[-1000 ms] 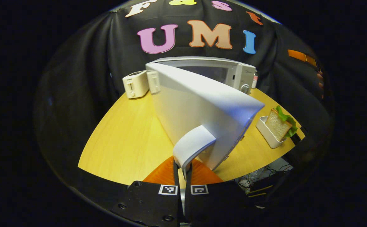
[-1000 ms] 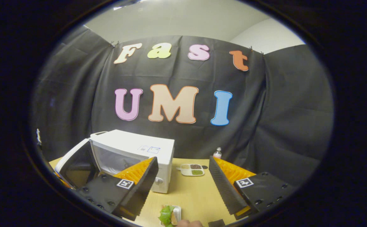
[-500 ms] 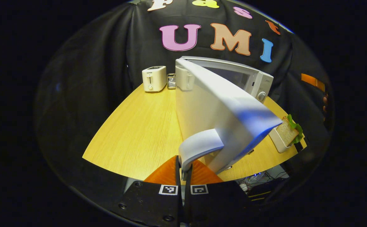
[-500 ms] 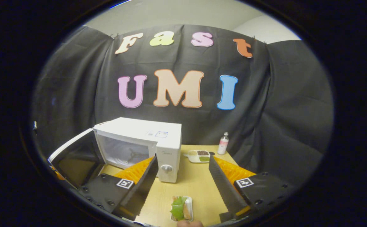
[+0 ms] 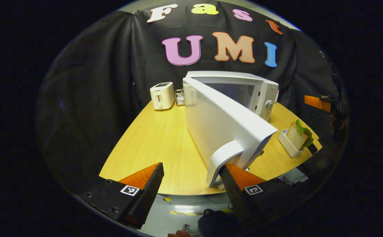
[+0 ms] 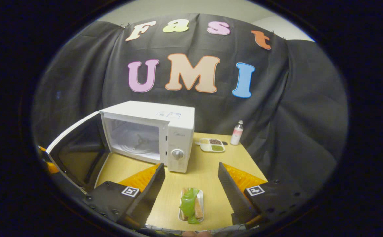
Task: Open the microwave oven with the left hand, put the food in, and close the microwave oven.
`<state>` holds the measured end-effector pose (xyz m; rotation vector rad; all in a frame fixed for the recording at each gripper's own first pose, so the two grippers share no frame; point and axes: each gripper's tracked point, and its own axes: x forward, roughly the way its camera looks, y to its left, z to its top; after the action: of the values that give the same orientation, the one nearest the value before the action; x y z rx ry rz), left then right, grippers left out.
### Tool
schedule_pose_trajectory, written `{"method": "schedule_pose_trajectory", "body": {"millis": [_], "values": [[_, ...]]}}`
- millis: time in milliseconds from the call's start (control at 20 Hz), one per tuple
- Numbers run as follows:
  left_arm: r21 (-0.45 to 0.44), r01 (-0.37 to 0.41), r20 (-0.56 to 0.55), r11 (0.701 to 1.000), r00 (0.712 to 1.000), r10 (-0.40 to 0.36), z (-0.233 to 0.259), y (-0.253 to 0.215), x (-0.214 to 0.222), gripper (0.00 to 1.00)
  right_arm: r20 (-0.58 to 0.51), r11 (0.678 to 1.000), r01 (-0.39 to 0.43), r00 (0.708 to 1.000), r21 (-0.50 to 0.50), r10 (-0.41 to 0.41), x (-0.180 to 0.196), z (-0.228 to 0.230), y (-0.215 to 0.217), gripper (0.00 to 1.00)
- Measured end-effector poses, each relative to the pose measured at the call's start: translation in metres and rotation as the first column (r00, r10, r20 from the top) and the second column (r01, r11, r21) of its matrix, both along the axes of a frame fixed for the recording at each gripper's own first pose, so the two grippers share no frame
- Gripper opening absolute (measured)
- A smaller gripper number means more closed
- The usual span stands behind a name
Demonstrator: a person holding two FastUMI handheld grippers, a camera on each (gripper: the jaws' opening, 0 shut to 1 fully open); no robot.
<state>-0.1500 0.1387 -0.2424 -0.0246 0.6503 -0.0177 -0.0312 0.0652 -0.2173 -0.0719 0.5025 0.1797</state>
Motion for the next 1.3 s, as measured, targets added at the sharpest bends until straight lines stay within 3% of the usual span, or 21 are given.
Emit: {"method": "schedule_pose_trajectory", "body": {"millis": [350, 650, 850, 950, 1050, 1300], "values": [[0.033, -0.001, 0.110, 0.999, 0.994, -0.003, 0.079, 0.003, 0.002, 0.98, -0.121, 0.999, -0.025, 0.992, -0.042, 0.020, -0.015, -0.063, -0.008, 1.00], [0.041, -0.016, 0.284, 0.999, 0.959, 0.003, 0.150, -0.004, 0.043, 1.00, -0.196, 0.994, -0.067, 0.979, -0.088, 0.049, -0.028, -0.115, -0.013, 0.98], [-0.081, -0.046, 0.381, 0.996, 0.922, 0.073, 0.185, -0.021, 0.077, 0.97, -0.265, 0.995, -0.063, 0.963, -0.080, 0.039, -0.037, -0.151, -0.019, 0.99], [-0.097, -0.057, 0.421, 0.994, 0.902, 0.093, 0.199, -0.024, 0.092, 0.97, -0.300, 0.996, -0.049, 0.954, -0.073, 0.025, -0.040, -0.166, -0.022, 0.97], [-0.107, -0.049, 0.458, 0.993, 0.884, 0.093, 0.213, -0.031, 0.104, 0.96, -0.325, 0.997, -0.041, 0.945, -0.064, 0.017, -0.041, -0.174, -0.022, 0.92], [-0.129, -0.003, 0.489, 0.992, 0.870, 0.067, 0.222, -0.048, 0.116, 0.97, -0.362, 0.999, -0.037, 0.932, -0.023, 0.026, -0.045, -0.183, -0.015, 0.62]]}}
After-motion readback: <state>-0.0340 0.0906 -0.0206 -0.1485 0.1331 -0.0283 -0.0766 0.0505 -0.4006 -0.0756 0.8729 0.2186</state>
